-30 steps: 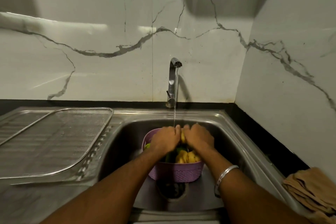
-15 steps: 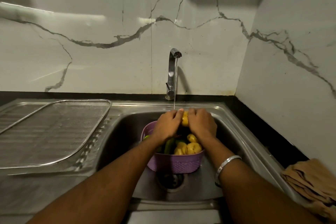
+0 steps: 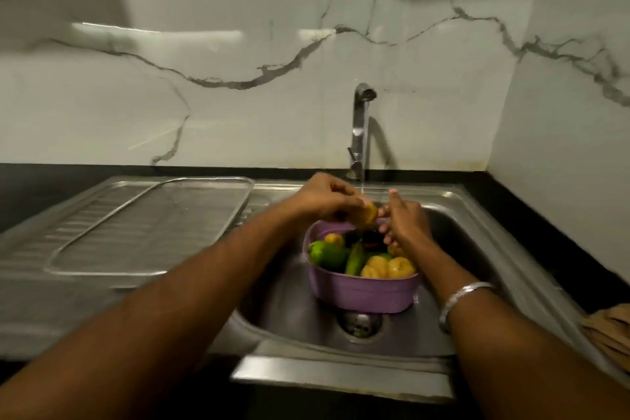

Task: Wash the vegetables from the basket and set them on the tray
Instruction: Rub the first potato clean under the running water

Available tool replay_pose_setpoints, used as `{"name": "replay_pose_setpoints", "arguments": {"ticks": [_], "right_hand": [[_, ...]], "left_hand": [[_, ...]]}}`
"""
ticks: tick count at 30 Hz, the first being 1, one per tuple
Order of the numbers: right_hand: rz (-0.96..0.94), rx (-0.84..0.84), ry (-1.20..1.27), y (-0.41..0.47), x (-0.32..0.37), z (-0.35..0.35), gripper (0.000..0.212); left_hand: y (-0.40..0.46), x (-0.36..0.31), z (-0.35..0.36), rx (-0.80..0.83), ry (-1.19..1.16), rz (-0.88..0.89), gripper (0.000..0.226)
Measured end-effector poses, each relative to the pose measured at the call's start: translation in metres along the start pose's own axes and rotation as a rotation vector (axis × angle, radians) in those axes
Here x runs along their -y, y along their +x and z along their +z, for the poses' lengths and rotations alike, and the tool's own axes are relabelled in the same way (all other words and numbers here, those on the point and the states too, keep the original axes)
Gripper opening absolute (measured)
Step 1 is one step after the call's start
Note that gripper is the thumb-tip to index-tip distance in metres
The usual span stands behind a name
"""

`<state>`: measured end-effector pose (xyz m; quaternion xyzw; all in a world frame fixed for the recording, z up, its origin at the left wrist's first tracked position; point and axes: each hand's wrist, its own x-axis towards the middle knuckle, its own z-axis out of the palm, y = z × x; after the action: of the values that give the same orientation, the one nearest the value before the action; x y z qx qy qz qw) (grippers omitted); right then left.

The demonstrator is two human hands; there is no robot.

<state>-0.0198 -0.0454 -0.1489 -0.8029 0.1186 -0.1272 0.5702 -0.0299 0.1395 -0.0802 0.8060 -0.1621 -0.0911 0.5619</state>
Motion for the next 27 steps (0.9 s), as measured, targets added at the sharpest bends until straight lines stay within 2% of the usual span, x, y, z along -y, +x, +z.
{"name": "replay_pose_setpoints", "arguments": {"ticks": [2,5,8,13,18,20,22,27], "right_hand": [[0.004,0.107,-0.069,0.004,-0.009,0.007,0.051],[-0.099,0.255,-0.317,0.004,-0.018,0.015,0.034],[-0.179,0.365,-0.482,-0.002,-0.017,0.024,0.024],[-0.191,0.461,-0.615,-0.001,-0.022,0.033,0.014],[-0.178,0.476,-0.603,0.001,-0.024,0.033,0.002],[-0.184,0.475,-0.594,0.001,-0.025,0.033,0.001],[-0.196,0.474,-0.600,0.002,-0.025,0.033,0.001],[-0.177,0.429,-0.624,0.004,-0.025,0.032,0.014]], "left_hand": [[-0.030,-0.013,-0.037,-0.037,0.131,0.089,0.026],[-0.077,-0.028,-0.106,-0.173,0.439,0.161,0.037],[-0.122,-0.019,-0.179,-0.257,0.690,0.071,0.052],[-0.162,0.036,-0.238,-0.208,1.046,-0.172,0.048],[-0.178,0.051,-0.252,-0.091,1.115,-0.226,0.054],[-0.179,0.045,-0.253,-0.021,1.144,-0.273,0.046],[-0.178,0.039,-0.254,0.062,1.141,-0.312,0.033],[-0.175,0.027,-0.248,0.126,1.183,-0.320,0.026]]}}
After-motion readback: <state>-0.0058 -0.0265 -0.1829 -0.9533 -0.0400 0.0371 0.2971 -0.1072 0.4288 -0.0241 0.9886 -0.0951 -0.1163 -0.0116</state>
